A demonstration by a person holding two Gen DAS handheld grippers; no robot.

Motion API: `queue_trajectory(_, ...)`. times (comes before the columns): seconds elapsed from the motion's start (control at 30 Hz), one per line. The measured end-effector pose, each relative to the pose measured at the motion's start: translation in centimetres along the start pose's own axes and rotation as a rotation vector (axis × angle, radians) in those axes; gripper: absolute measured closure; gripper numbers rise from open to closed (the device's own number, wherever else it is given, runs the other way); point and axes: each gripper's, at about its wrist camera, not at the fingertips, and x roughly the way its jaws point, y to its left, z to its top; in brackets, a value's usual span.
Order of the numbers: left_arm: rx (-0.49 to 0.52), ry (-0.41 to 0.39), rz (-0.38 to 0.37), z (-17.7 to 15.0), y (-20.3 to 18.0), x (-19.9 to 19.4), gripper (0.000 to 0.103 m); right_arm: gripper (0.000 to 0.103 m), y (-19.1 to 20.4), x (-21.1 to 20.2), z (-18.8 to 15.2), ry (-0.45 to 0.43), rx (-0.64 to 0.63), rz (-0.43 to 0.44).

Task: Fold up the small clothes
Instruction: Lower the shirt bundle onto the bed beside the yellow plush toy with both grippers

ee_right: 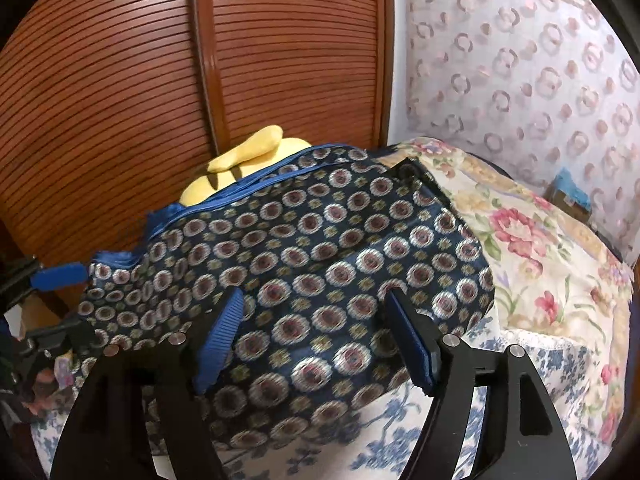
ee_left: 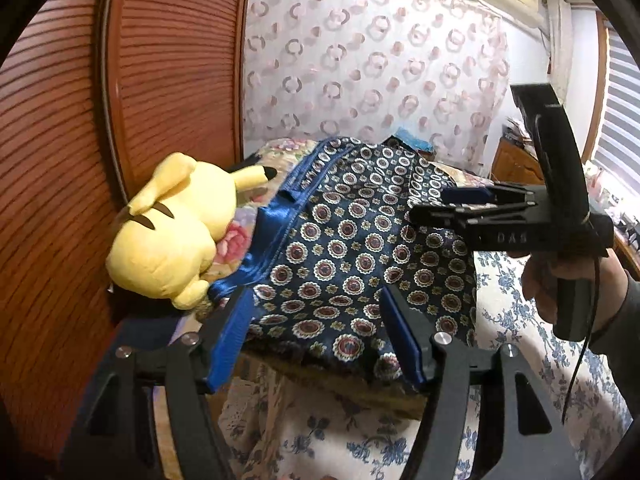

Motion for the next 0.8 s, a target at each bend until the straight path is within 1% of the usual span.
queue_trajectory(0.13,0.008,-0.013,0.016,-0.3,0.0,-1.3,0.034,0.025,0.9,-0.5,-0.6,-0.002,-0.003,-0.001)
queue_trajectory(0.17,0.009,-0.017,0.018,-0.4,0.0,-1.6,0.033,0.023,1.2,-0.7,-0.8,-0.004,-0.003,-0.002)
queue_trajectory(0.3,0.015,-0.026,0.034,-1.0,0.1,-2.8,0.032,0.017,1.8,-1.8,-1.3,-0.024,0.013,0.009)
queue_trajectory(0.4,0.017,-0.041,0.033,-1.3,0.1,-3.6,0.031,0.014,2.4,-2.6,-1.5,-0.043,0.012,-0.003)
queue_trajectory(0.57,0.033,-0.064,0.034,-1.7,-0.3,-4.6,0.031,0.013,3.0,-4.1,-2.1,-0.07,0.019,-0.027)
queue_trajectory(0.63,0.037,-0.063,0.03,-1.9,-0.5,-4.8,0.031,0.013,3.2,-4.7,-2.5,-0.078,0.022,-0.029)
queue_trajectory(0.73,0.033,-0.061,0.05,-2.2,-0.7,-5.1,0.031,0.013,3.5,-5.6,-2.8,-0.09,0.029,-0.029)
queue_trajectory(0.8,0.027,-0.062,0.045,-2.5,-0.8,-5.4,0.031,0.012,3.7,-6.2,-3.2,-0.097,0.032,-0.032)
